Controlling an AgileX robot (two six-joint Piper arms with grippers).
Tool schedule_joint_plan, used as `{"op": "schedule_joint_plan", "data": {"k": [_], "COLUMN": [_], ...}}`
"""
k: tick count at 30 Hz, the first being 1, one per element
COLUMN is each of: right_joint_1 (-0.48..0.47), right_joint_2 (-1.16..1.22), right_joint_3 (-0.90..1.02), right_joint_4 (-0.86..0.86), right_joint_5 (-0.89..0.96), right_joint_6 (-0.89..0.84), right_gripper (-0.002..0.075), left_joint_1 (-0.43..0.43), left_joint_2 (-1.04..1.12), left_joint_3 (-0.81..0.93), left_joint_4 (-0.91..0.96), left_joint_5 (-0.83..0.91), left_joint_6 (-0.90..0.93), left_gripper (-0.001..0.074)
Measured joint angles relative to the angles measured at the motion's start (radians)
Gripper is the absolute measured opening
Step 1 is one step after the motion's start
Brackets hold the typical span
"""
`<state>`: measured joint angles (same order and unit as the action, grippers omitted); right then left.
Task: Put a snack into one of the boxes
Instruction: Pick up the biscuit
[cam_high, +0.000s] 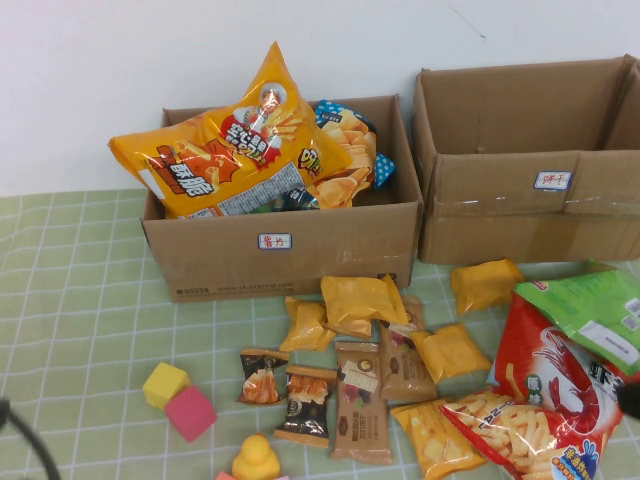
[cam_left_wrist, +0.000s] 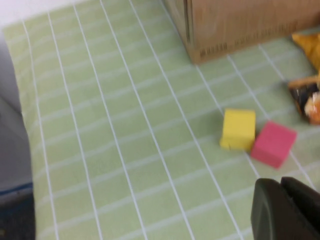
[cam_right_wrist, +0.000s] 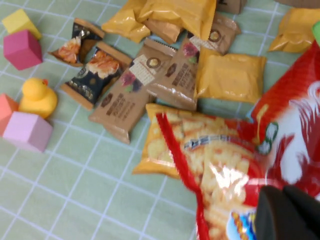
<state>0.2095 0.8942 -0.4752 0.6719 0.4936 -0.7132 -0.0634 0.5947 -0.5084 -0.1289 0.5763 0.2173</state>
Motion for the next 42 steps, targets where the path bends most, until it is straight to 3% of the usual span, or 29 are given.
{"op": "schedule_joint_plan", "data": {"k": [5, 11, 15, 19, 24, 32, 42], "right_joint_1": [0.0, 0.039, 0.109, 0.17, 0.198, 0.199, 0.199], "right_joint_2": [0.205, 0.468, 0.631, 0.783, 0.914, 1.054, 1.138], "right_joint_3": [-0.169, -0.393, -0.506, -0.593, -0.672, -0.746, -0.764], "right_joint_4": [0.017, 0.035, -0.034, -0.125, -0.157, -0.276, -0.286], "right_joint_5": [0.011, 0.027, 0.03, 0.026, -0.001, -0.001, 0.013], "right_joint_6": [-0.004, -0.004, -0.004, 0.012, 0.048, 0.162, 0.192], "right_gripper": [0.0017, 0.0129, 0.0229, 0.0392, 0.0538, 0.0571, 0.0573], "left_joint_1": [0.0, 0.0, 0.0, 0.0, 0.0, 0.0, 0.0], "left_joint_2": [-0.105, -0.142, -0.142, -0.142, -0.142, -0.142, -0.142], "left_joint_3": [0.103, 0.133, 0.159, 0.172, 0.179, 0.179, 0.179], "left_joint_4": [-0.005, -0.015, -0.055, -0.082, -0.091, -0.095, -0.095], "left_joint_5": [-0.006, -0.065, -0.126, -0.157, -0.166, -0.198, -0.218], "left_joint_6": [0.0, -0.018, -0.032, -0.034, -0.042, -0.05, -0.047], "left_gripper": [-0.0001, -0.0001, -0.0001, -0.0001, -0.0001, -0.0001, -0.0001]}}
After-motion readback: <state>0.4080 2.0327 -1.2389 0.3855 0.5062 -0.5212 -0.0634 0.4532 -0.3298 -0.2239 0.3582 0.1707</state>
